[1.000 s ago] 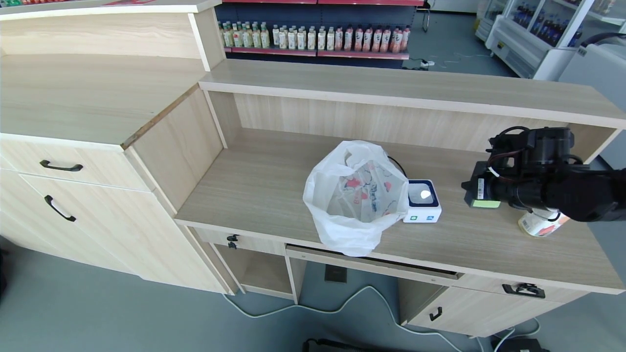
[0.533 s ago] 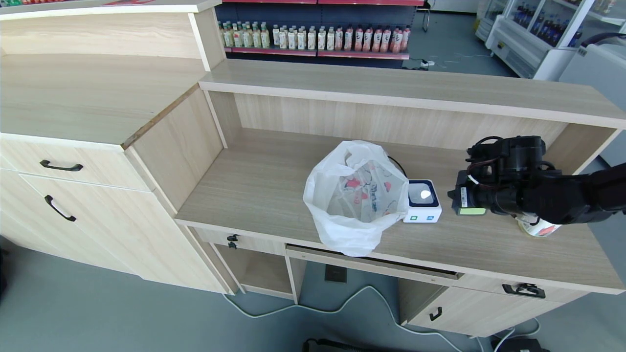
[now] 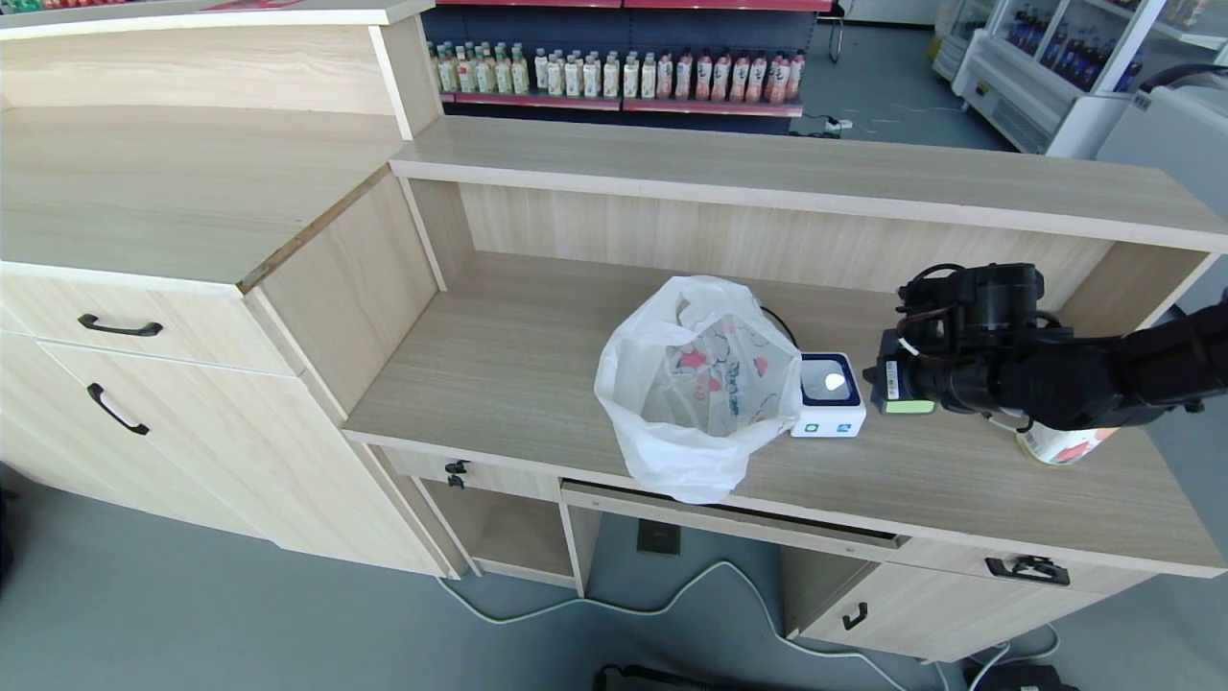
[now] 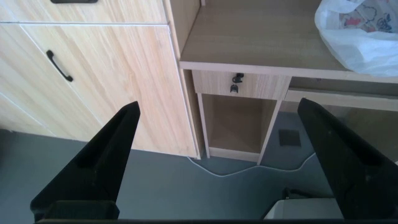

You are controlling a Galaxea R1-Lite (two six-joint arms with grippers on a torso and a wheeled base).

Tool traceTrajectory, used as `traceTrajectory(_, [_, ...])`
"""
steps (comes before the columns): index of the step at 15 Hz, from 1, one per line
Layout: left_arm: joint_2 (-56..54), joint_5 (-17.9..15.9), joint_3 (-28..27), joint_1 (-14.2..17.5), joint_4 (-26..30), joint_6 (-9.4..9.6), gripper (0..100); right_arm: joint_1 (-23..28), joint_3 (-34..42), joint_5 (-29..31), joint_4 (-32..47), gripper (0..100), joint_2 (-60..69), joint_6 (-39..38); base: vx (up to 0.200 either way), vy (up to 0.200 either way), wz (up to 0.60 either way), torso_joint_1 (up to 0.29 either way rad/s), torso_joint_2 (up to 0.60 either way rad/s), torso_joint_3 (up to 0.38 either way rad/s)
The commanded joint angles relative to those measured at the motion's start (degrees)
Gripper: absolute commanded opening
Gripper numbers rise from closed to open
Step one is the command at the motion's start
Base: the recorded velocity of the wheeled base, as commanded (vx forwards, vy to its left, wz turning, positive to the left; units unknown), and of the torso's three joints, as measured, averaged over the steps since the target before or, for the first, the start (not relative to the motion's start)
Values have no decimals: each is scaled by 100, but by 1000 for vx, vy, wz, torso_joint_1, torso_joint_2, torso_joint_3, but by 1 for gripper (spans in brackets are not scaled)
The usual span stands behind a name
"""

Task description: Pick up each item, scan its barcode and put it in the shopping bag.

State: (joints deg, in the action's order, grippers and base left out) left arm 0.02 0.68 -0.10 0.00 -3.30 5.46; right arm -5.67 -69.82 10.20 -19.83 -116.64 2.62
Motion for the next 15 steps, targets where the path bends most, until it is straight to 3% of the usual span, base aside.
traceTrajectory(1, [-2, 2, 1, 0, -4, -1, 100, -48, -234, -1, 6, 0, -210, 2, 0, 0, 0, 0, 0, 0])
traceTrajectory(15, [-2, 2, 1, 0, -4, -1, 100, -75, -770, -18, 261, 0, -720, -245, 0, 0, 0, 0, 0, 0])
